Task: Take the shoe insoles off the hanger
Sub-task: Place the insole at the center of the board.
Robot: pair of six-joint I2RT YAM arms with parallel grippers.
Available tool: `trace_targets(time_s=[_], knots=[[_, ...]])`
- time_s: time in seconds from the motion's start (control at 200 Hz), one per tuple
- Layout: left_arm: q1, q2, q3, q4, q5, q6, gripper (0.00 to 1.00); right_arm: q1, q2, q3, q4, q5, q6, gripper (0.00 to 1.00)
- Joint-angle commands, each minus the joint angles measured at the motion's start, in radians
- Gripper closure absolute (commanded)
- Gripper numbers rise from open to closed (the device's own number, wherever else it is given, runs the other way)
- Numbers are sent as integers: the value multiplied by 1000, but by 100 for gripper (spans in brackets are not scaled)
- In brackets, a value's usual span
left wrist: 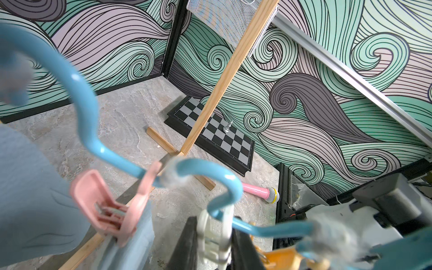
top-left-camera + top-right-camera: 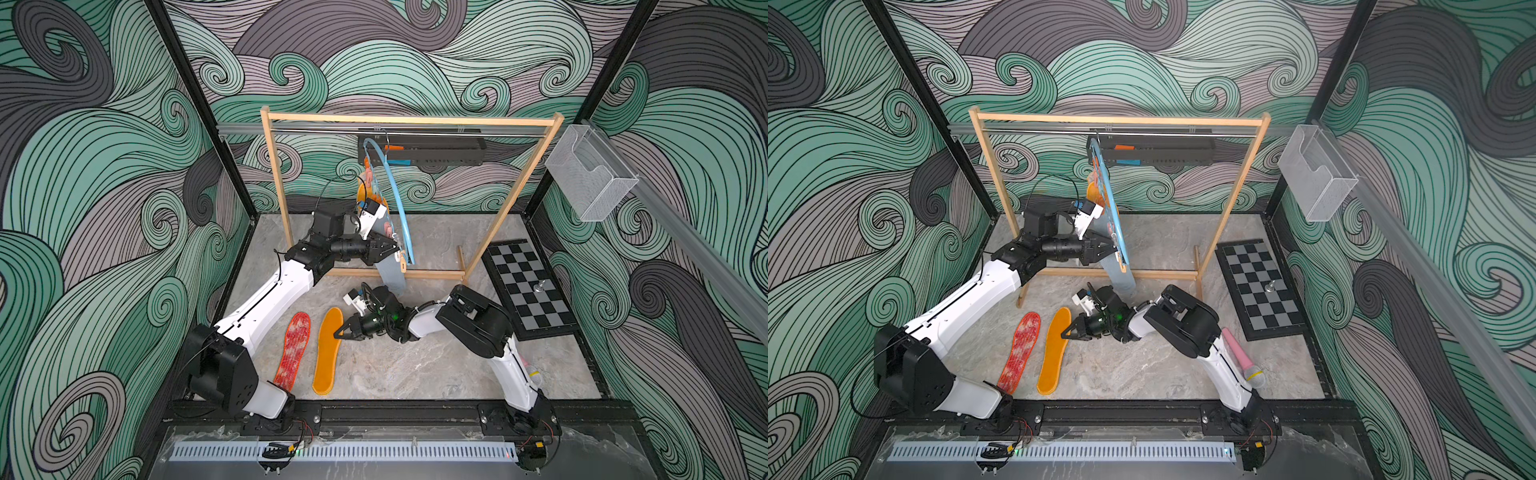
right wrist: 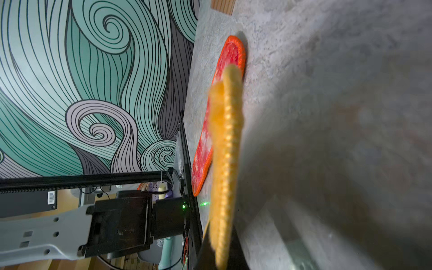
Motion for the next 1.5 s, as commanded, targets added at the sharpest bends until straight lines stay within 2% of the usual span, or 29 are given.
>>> trace_targets(time_s=[0.0, 0.235, 0.4, 0.585, 0.751, 0.951, 1.096, 1.251, 1.401, 1.491], knots=[[11, -27, 2, 29, 10, -12, 100, 7, 41, 63, -5, -22, 42, 92], [13, -31, -3, 32, 13, -5, 100, 21, 119, 151, -48, -43, 61, 88], [16, -28, -2, 34, 17, -9, 100, 23, 123, 164, -81, -27, 53, 84], [18, -28, -1, 34, 20, -11, 100, 26, 74, 147, -178, 6, -12, 66], [19, -28, -1, 33, 21, -13, 100, 25, -9, 91, -310, 66, -107, 58], [19, -26, -1, 34, 23, -13, 100, 27, -57, 35, -385, 126, -164, 58], [19, -23, -1, 34, 26, -15, 100, 36, -38, 51, -400, 126, -169, 69], [19, -23, -2, 31, 26, -17, 100, 54, 18, 142, -430, 108, -161, 79], [19, -22, -4, 30, 29, -16, 100, 66, 63, 227, -469, 96, -163, 79], [19, -20, -4, 30, 28, -16, 100, 64, 44, 213, -479, 123, -175, 70]])
